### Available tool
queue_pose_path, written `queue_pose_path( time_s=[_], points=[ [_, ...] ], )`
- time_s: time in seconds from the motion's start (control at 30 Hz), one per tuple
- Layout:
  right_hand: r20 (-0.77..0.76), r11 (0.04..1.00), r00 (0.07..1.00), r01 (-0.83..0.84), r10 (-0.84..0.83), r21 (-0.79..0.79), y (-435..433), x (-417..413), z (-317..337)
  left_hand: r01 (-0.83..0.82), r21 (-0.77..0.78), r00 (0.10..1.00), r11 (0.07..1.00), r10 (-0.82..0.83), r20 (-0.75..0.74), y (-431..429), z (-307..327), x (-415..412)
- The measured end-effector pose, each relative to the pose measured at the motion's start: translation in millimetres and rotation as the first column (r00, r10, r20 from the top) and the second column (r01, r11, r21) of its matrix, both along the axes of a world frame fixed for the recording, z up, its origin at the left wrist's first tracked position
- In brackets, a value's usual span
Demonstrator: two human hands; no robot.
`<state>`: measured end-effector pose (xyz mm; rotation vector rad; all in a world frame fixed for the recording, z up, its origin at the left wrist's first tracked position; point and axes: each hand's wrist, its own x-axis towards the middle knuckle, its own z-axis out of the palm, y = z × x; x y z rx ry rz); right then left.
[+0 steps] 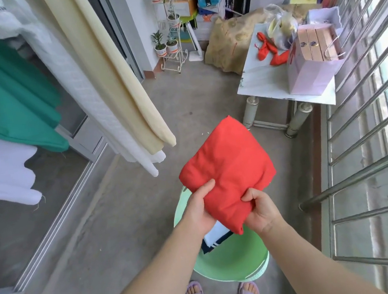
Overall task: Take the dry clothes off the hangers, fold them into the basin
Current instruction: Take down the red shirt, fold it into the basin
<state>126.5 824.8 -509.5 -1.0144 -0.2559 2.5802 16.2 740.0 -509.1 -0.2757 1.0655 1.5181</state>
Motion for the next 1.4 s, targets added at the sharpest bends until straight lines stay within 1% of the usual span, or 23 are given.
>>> queue_pose_path(
  time_s=[0.07,0.13,0.17,0.2,0.27,0.3,0.37,0.4,0.47,0.53,0.63,0.73,0.8,0.87,0.97,1.03,1.13,1.2,1.3,1.33,1.37,1.4],
  points=[
    [-0.020,1.000,1.000,0.023,-0.022,0.016,2.9,7.4,-10.0,-0.055,-0.042,0.994,0.998,0.051,-0.091,4.2,-7.4,-9.9],
    [-0.063,0.999,0.997,0.040,-0.038,0.027,9.5,15.1,-19.7,-0.074,-0.067,0.977,0.995,0.059,-0.205,4.4,-14.3,-23.0],
    [-0.068,0.999,0.997,0.047,-0.047,0.001,13.5,17.5,-28.5,-0.075,-0.067,0.970,0.995,0.057,-0.237,2.6,-18.1,-28.4],
    [-0.040,0.998,0.997,0.058,-0.059,-0.037,17.3,19.1,-37.3,-0.065,-0.062,0.967,0.996,0.047,-0.252,-0.3,-21.7,-34.0],
    [0.036,0.996,0.998,0.050,-0.048,-0.068,23.7,18.6,-50.9,-0.023,-0.069,0.969,0.997,0.005,-0.246,-7.3,-35.4,-44.3],
    [0.091,0.999,0.996,0.013,-0.009,-0.039,27.8,16.8,-60.6,0.007,-0.084,0.971,0.996,-0.027,-0.239,-10.5,-43.3,-49.4],
    [0.213,0.989,0.969,-0.138,0.122,0.059,33.6,12.7,-72.8,0.087,-0.097,0.971,0.992,-0.106,-0.213,-16.0,-57.6,-56.0],
    [0.269,0.975,0.947,-0.205,0.176,0.081,35.8,11.8,-77.3,0.123,-0.100,0.971,0.987,-0.140,-0.196,-18.1,-62.8,-56.4],
    [0.389,0.954,0.886,-0.295,0.251,0.057,37.1,9.4,-103.9,0.158,-0.126,0.971,0.979,-0.177,-0.158,-24.0,-88.5,-56.3],
    [0.490,0.932,0.814,-0.363,0.310,0.013,37.6,7.8,-133.0,0.166,-0.184,0.969,0.969,-0.194,-0.150,-29.7,-116.6,-58.4],
    [0.554,0.902,0.740,-0.429,0.381,-0.047,31.4,3.0,-185.0,0.148,-0.252,0.970,0.956,-0.190,-0.150,-34.7,-163.0,-64.5],
    [0.572,0.902,0.711,-0.411,0.409,-0.133,16.9,-1.2,-233.3,0.107,-0.320,0.972,0.941,-0.167,-0.166,-42.9,-219.6,-69.0],
    [0.592,0.920,0.708,-0.343,0.386,-0.189,6.8,2.3,-275.8,0.098,-0.334,0.975,0.937,-0.158,-0.158,-45.2,-268.0,-65.0],
    [0.617,0.930,0.696,-0.284,0.368,-0.234,-0.8,8.7,-307.4,0.087,-0.342,0.981,0.936,-0.140,-0.134,-46.9,-301.0,-58.5],
    [0.600,0.944,0.734,-0.183,0.318,-0.275,-14.4,16.7,-357.5,0.110,-0.367,0.986,0.924,-0.147,-0.073,-54.9,-350.8,-51.1],
    [0.615,0.960,0.743,-0.139,0.264,-0.243,-17.5,19.2,-380.8,0.141,-0.356,0.986,0.924,-0.162,-0.030,-56.9,-377.0,-49.5],
    [0.654,0.979,0.730,-0.176,0.198,-0.101,-9.4,15.1,-413.8,0.146,-0.348,0.988,0.926,-0.155,0.003,-48.4,-413.7,-50.9],
    [0.642,0.989,0.757,-0.145,0.123,-0.019,3.4,10.6,-430.3,0.135,-0.308,0.990,0.942,-0.137,0.017,-37.4,-430.5,-53.8],
    [0.612,0.994,0.790,-0.087,0.031,0.062,29.3,-0.9,-465.1,0.104,-0.249,0.994,0.963,-0.094,0.049,-14.6,-459.4,-62.9],
    [0.622,0.991,0.782,-0.103,0.028,0.085,35.4,-6.3,-477.9,0.085,-0.269,0.996,0.959,-0.080,0.031,-10.8,-474.0,-66.9],
    [0.653,0.982,0.756,-0.155,0.047,0.108,39.4,-10.9,-491.7,0.059,-0.309,0.998,0.949,-0.059,0.011,-8.7,-489.3,-69.6],
    [0.700,0.958,0.708,-0.257,0.094,0.130,40.7,-13.5,-507.3,0.039,-0.367,0.999,0.929,-0.049,-0.017,-10.2,-505.4,-71.2]
  ],
)
